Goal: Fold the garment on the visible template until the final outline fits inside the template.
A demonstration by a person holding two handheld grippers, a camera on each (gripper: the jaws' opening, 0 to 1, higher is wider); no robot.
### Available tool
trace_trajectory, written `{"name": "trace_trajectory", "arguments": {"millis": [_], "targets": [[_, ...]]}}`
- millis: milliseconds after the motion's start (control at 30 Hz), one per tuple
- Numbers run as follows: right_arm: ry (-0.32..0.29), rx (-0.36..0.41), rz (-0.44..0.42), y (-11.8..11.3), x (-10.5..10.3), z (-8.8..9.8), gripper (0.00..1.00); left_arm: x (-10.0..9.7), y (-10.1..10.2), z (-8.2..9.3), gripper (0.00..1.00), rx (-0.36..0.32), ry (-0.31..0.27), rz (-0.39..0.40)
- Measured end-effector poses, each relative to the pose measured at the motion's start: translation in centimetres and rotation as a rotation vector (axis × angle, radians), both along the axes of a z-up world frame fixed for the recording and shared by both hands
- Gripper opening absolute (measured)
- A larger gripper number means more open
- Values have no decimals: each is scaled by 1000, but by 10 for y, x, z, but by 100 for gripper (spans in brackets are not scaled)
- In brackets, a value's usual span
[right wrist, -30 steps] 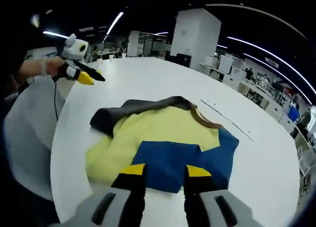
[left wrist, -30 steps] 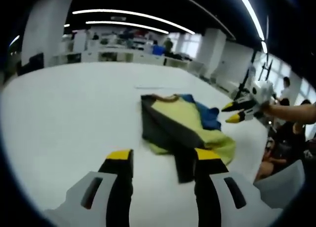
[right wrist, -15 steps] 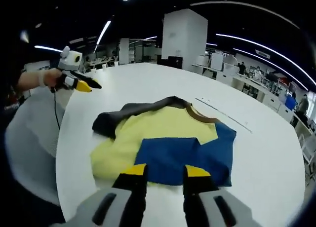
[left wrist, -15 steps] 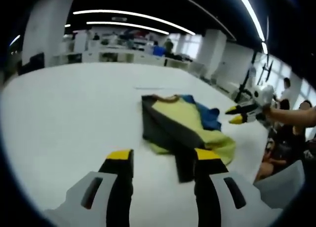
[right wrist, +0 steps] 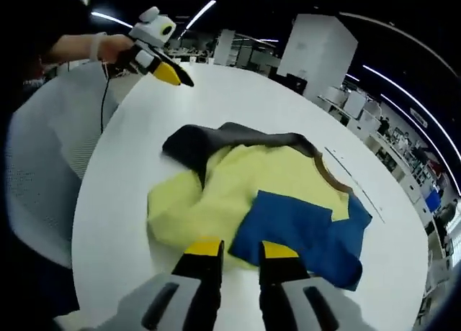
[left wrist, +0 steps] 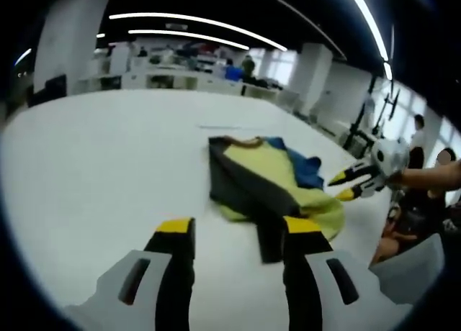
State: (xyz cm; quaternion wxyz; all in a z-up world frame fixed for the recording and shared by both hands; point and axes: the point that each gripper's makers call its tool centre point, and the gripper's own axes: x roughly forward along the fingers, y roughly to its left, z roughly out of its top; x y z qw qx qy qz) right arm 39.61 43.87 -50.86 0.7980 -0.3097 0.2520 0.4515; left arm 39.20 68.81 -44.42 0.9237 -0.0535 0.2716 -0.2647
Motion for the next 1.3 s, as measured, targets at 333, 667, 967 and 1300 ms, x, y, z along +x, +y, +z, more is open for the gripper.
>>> {"name": "trace_trajectory", "arguments": {"millis": [333, 667, 967, 1300], "targets": [[-20, -60, 20, 2, -3, -12, 11, 0, 1, -2, 43, -8, 4, 5], [-112, -134, 32, 4, -1, -20, 10, -1, 0, 1, 43, -16, 0, 7], [-120, -89, -19, -1, 8, -4, 0, -1, 7, 2, 43, -12, -2, 15], [-50, 122, -232, -41, 34, 72, 0, 0, 3, 2, 42, -16, -1, 10]]}}
